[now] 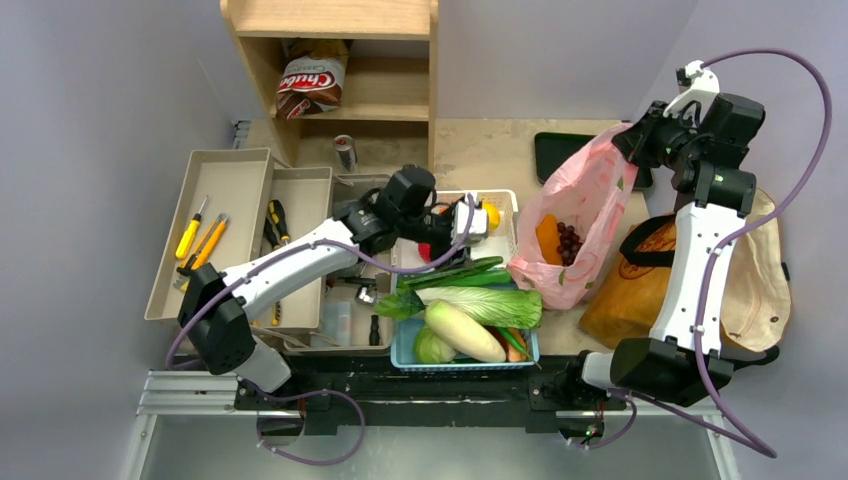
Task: Untie the knot of the grocery bags and take out the mixed food
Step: Place the fake vegetable in the bin, then pick up the fake fruit from the takeout bag.
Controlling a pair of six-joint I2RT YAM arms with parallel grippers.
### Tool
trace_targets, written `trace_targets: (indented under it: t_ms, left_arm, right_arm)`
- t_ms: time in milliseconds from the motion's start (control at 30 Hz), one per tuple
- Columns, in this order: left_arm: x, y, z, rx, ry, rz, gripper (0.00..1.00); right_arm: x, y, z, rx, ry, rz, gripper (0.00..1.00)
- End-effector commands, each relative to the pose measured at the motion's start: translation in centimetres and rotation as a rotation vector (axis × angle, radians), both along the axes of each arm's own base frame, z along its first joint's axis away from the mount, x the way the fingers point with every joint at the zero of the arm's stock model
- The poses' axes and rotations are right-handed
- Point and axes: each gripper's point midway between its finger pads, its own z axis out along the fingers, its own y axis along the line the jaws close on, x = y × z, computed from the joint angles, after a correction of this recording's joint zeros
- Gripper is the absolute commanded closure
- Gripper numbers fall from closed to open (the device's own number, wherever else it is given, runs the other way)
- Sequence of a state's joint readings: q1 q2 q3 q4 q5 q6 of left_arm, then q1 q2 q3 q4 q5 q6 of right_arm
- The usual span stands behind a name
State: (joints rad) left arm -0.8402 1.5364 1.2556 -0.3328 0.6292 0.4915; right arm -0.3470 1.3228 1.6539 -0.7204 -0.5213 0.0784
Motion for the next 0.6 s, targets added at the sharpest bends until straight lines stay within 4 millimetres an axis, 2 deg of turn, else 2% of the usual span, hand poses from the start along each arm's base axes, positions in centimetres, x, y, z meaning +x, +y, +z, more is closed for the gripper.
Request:
trace_targets:
  t_ms: [0, 33, 100, 200, 267, 367, 433, 467, 500, 567]
  left_arm:
    - [0.4, -3.9, 13.5, -0.301, -0.087, -0.019, 0.43]
    - [0.1, -4.8, 15.0, -0.329, -0.089, -0.027, 0.49]
    - [-0.6, -6.9, 16.3, -0.353, -0.1, -0.066, 0.6]
    - [-1.8, -10.7, 15.7, -0.352, -0.111, -0.12, 0.68]
    - [-2.3, -13.4, 14.3, -0.338, -0.12, -0.151, 0.75]
    - [-2.4, -16.8, 11.7, -0.331, -0.168, -0.16, 0.77]
    - [-1.5, -18.8, 8.6, -0.293, -0.2, -0.147, 0.79]
    - [-0.9, -19.4, 8.0, -0.289, -0.219, -0.128, 0.8]
    - [-0.2, -20.1, 6.2, -0.265, -0.223, -0.106, 0.8]
    - [1.3, -20.9, 3.9, -0.234, -0.257, -0.058, 0.77]
  right_arm:
    - [-1.4, 2.0, 3.9, -0.029, -0.116, 0.107, 1.0]
    - [-1.8, 2.3, 4.1, -0.036, -0.12, 0.12, 1.0]
    - [-2.8, 2.9, 4.3, -0.047, -0.125, 0.146, 1.0]
    - [-4.7, 3.7, 4.0, -0.081, -0.122, 0.184, 1.0]
    - [-5.9, 4.2, 3.4, -0.102, -0.113, 0.216, 1.0]
    - [-7.6, 4.9, 2.6, -0.134, -0.085, 0.258, 1.0]
    - [-8.6, 5.3, 2.2, -0.146, -0.066, 0.28, 1.0]
    - [-9.2, 5.6, 2.2, -0.152, -0.061, 0.294, 1.0]
    - [-9.7, 5.8, 2.1, -0.159, -0.058, 0.308, 1.0]
    - [-10.4, 6.0, 1.8, -0.168, -0.05, 0.309, 1.0]
